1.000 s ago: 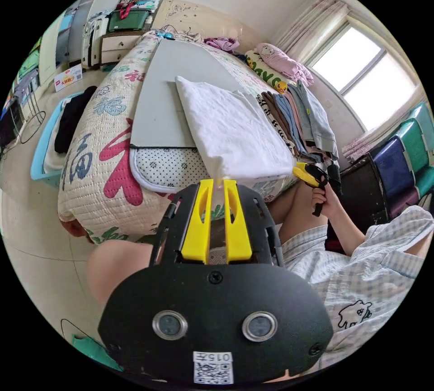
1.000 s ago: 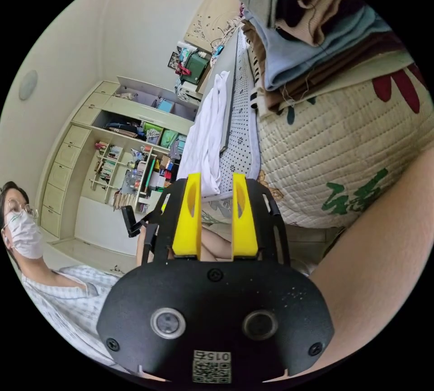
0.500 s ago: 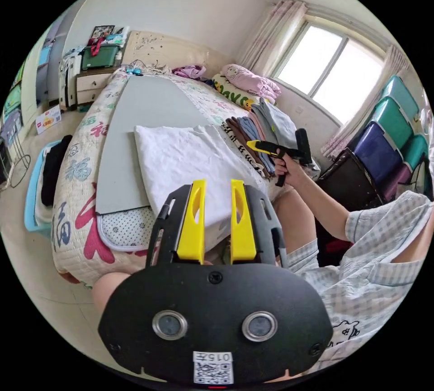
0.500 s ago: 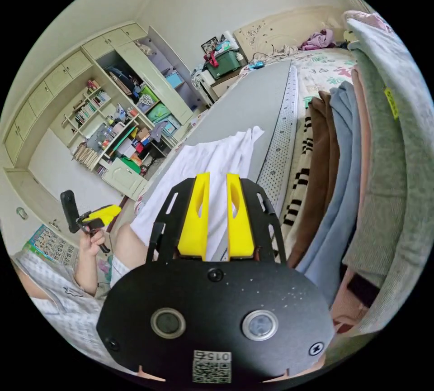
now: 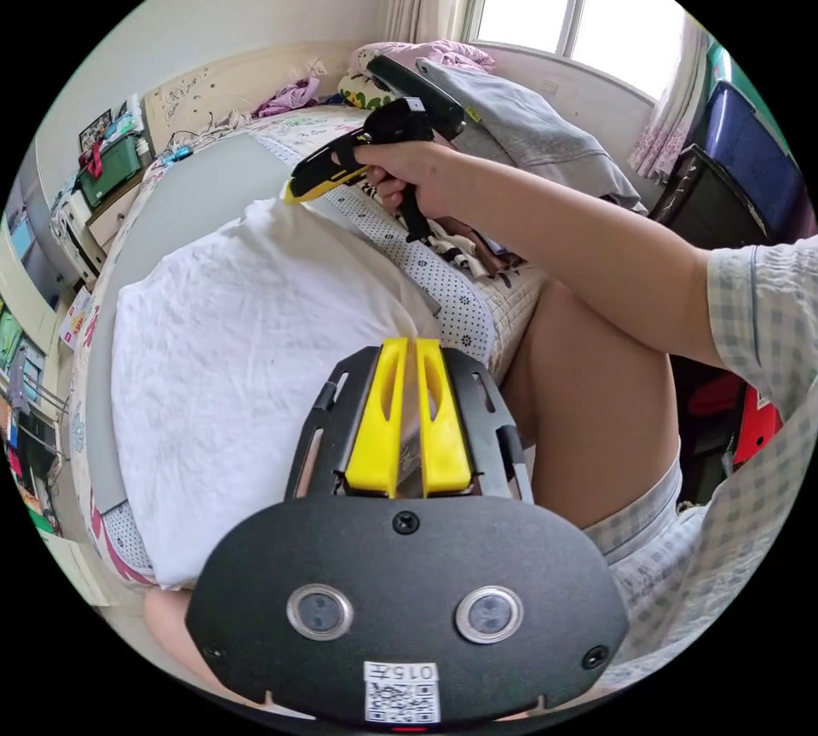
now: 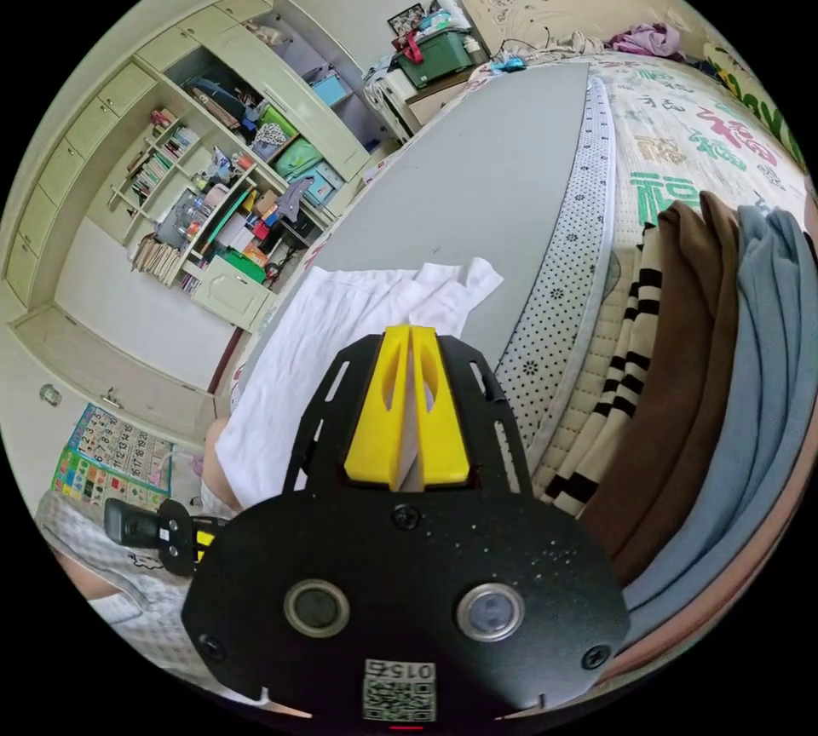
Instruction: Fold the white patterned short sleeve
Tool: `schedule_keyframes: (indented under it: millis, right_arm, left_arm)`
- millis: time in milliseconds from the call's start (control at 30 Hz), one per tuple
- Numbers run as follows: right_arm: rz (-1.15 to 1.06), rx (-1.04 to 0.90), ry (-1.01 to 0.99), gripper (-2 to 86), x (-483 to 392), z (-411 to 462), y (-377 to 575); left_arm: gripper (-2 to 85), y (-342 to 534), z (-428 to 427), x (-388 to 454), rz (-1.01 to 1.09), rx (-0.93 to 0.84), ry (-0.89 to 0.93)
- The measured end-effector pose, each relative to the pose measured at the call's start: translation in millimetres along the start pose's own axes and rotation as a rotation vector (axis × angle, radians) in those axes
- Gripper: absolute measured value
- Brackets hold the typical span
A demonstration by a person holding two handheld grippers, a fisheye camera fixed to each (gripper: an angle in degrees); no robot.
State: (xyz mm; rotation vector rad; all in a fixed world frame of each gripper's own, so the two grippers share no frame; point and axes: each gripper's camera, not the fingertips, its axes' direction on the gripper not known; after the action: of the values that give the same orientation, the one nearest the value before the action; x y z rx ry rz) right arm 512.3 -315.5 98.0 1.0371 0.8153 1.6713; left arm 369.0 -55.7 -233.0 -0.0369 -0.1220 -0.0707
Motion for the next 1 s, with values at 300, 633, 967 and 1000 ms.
schedule_keyframes:
  millis: [300,633,967,1000]
  right_arm:
    - [-0.011,-0.042,0.189,0.0,-3.3,-9.5,-11.4]
    - [-0.063,0.07,0.126,4.1,-29.9,-95.0,18.9]
    - [0.018,0.219,-0.181,8.0,-86.3,-201.3,184.3]
    - [0.049,0.219,-0.191,8.3,-87.1,-199.8,197.5]
  left_arm:
    - [-0.1,-4.6,-1.1,-4.2,-0.033,0.058,0.027]
    - [5.8,26.5,-46.1,-54.8,-0.08,0.092,0.164]
    - [7.8,166.9,-147.4,-219.7,-0.622,0.229,0.078]
    - [9.5,176.9,-144.7,-231.8,-0.655,0.237,0.115]
